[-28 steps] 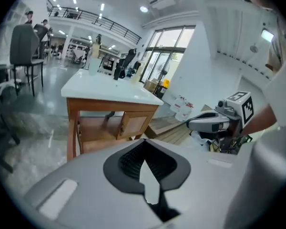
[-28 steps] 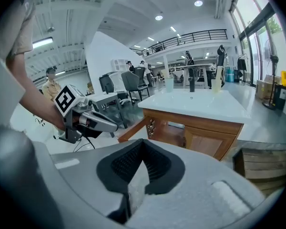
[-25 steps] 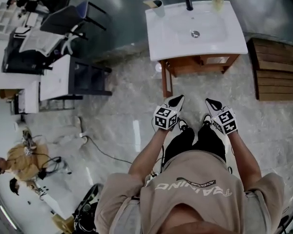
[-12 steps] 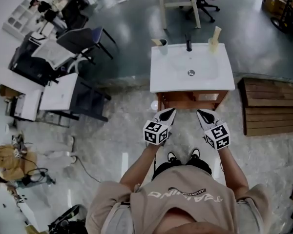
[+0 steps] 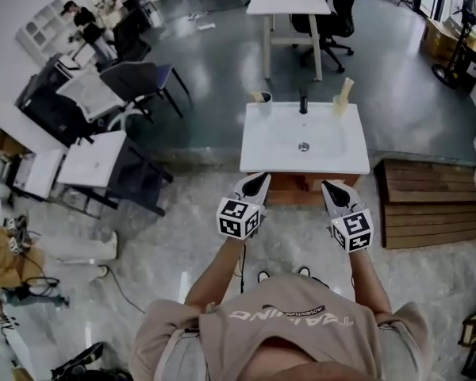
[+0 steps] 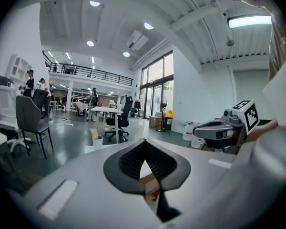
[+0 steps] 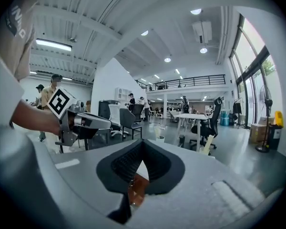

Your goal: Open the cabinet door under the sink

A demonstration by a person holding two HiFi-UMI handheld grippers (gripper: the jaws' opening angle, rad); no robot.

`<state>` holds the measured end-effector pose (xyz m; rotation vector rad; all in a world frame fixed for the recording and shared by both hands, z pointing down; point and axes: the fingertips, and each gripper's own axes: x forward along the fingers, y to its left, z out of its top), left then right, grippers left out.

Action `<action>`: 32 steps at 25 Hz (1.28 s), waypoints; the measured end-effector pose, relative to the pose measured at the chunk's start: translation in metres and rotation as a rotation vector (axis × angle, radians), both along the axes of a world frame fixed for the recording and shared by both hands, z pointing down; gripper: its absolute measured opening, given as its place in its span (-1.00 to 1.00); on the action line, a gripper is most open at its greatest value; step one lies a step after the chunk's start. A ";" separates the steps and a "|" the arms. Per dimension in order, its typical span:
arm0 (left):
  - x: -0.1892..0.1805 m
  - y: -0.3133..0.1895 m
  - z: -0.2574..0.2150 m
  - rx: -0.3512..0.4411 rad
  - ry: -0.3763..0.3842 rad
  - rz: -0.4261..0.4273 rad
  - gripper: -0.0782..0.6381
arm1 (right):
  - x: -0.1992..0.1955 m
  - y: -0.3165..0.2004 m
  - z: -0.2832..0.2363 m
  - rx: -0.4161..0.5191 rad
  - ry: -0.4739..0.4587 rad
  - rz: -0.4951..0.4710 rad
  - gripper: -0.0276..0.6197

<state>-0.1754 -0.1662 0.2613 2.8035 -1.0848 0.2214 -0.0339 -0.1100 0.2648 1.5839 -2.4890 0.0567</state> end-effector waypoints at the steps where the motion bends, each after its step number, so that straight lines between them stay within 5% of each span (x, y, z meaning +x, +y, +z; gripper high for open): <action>1: -0.003 -0.001 -0.006 0.014 0.004 -0.008 -0.73 | 0.000 -0.002 -0.006 0.017 0.007 0.001 -0.91; 11: -0.049 0.006 -0.047 0.095 0.063 -0.104 -0.73 | -0.025 -0.002 -0.037 0.110 0.018 -0.021 -0.91; 32: -0.043 0.019 -0.036 0.117 0.017 -0.047 -0.73 | -0.029 0.016 -0.026 0.071 0.040 0.029 -0.91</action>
